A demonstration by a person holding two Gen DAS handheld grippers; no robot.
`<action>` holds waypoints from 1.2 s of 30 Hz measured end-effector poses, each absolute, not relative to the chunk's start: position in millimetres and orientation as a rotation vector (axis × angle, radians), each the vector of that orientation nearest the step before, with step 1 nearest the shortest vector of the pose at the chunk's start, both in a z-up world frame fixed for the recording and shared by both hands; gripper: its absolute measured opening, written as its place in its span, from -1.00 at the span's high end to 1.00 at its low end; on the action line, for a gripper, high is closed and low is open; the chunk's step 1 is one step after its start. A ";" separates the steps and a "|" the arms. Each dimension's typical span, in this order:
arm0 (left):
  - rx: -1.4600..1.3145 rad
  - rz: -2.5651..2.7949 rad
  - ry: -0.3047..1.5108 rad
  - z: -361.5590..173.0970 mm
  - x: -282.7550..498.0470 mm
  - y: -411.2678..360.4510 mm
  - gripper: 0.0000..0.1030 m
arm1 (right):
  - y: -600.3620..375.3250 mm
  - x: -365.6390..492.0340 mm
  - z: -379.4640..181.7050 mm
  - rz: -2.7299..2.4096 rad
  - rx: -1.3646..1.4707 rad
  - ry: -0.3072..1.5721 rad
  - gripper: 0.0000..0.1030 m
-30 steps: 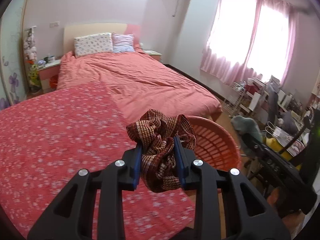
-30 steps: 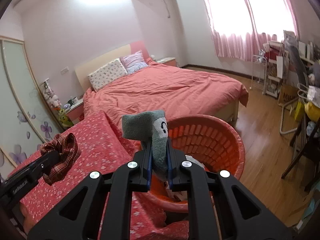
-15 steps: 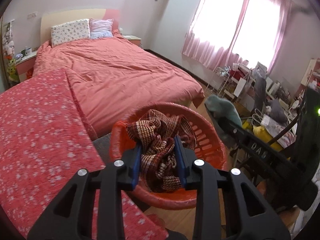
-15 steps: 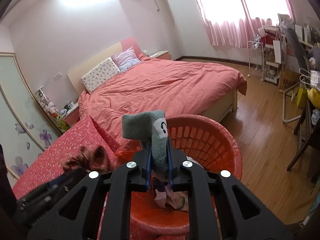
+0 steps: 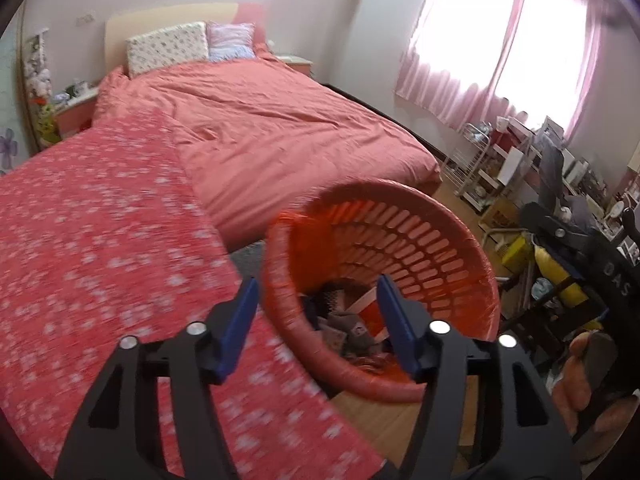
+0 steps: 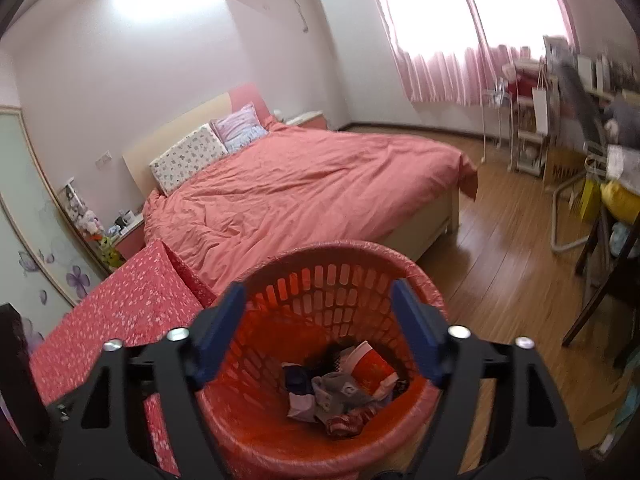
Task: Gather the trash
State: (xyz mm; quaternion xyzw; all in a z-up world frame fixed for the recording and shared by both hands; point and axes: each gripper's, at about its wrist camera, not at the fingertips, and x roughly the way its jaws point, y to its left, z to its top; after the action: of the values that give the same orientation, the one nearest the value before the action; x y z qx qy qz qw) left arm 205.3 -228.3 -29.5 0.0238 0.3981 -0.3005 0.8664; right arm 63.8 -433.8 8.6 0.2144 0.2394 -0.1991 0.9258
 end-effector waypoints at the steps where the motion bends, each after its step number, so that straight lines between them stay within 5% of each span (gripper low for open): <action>1: 0.049 -0.620 0.821 -24.5 201.5 -218.9 -0.29 | -423.9 54.6 13.7 -0.400 0.424 0.479 -0.67; 11: -0.001 -0.473 0.667 15.1 118.8 -101.9 -0.67 | -357.8 0.2 41.4 -0.321 0.328 0.425 -0.93; 20: -0.005 -0.319 0.511 27.9 39.2 -36.5 -0.92 | -299.2 -26.8 46.2 -0.285 0.262 0.447 -0.96; 36: 0.016 -0.114 0.498 10.2 -10.0 -5.5 -0.92 | -243.0 -49.9 26.3 -0.517 -0.005 0.369 -0.96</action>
State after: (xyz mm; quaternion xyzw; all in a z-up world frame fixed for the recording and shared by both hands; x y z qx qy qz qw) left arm -10.0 -5.5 10.2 0.0082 0.2461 -0.0564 0.9676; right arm -49.9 -243.0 26.3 -0.0026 0.1816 -0.2543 0.9499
